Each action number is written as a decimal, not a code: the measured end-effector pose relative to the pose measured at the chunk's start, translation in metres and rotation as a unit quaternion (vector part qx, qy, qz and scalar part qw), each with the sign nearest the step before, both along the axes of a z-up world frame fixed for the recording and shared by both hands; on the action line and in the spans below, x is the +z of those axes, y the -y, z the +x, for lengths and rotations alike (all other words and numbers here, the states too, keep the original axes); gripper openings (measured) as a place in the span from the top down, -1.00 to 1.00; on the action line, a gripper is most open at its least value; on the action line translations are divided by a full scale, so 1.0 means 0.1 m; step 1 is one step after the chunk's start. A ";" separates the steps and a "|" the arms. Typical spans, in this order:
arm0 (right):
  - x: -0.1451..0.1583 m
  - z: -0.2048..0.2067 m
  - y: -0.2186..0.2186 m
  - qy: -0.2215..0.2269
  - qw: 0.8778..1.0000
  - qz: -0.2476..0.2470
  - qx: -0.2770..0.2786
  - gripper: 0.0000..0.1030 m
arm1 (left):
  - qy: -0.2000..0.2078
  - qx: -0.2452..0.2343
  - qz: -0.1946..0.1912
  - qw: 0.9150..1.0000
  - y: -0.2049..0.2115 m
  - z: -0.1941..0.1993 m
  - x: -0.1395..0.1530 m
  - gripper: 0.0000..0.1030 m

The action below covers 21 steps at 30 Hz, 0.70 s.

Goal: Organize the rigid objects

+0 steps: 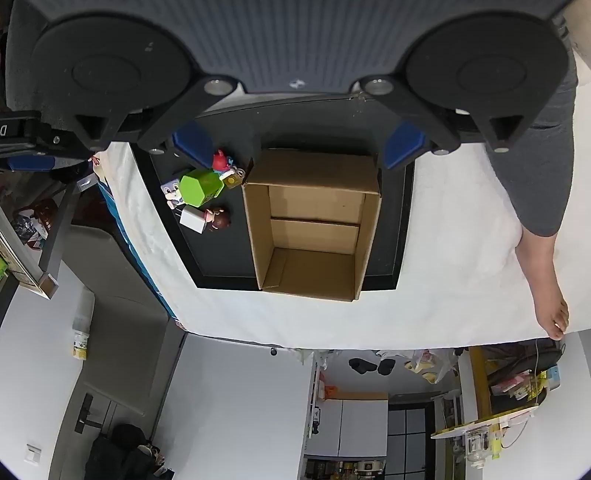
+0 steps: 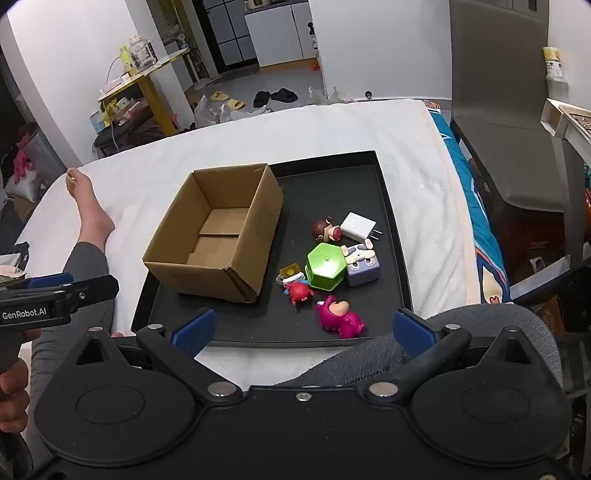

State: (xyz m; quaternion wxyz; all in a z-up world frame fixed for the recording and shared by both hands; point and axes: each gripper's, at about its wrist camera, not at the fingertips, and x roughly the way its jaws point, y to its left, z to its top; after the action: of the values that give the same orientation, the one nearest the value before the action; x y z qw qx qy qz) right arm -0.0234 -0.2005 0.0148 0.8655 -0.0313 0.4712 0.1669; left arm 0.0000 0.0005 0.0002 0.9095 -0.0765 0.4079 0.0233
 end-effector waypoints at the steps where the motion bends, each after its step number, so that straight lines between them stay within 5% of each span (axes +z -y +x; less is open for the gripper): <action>1: 0.00 0.00 0.00 0.000 1.000 -0.001 0.001 -1.00 | 0.001 -0.003 0.001 1.000 0.00 0.00 0.00 -0.92; 21: 0.02 0.04 0.00 0.000 1.000 -0.006 0.000 -1.00 | -0.011 -0.015 0.024 1.000 -0.02 0.00 -0.03 -0.91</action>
State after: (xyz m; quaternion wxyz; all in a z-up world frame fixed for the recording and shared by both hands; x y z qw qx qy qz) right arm -0.0196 -0.2007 0.0171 0.8653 -0.0367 0.4723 0.1637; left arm -0.0002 0.0030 -0.0032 0.9069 -0.0488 0.4180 0.0202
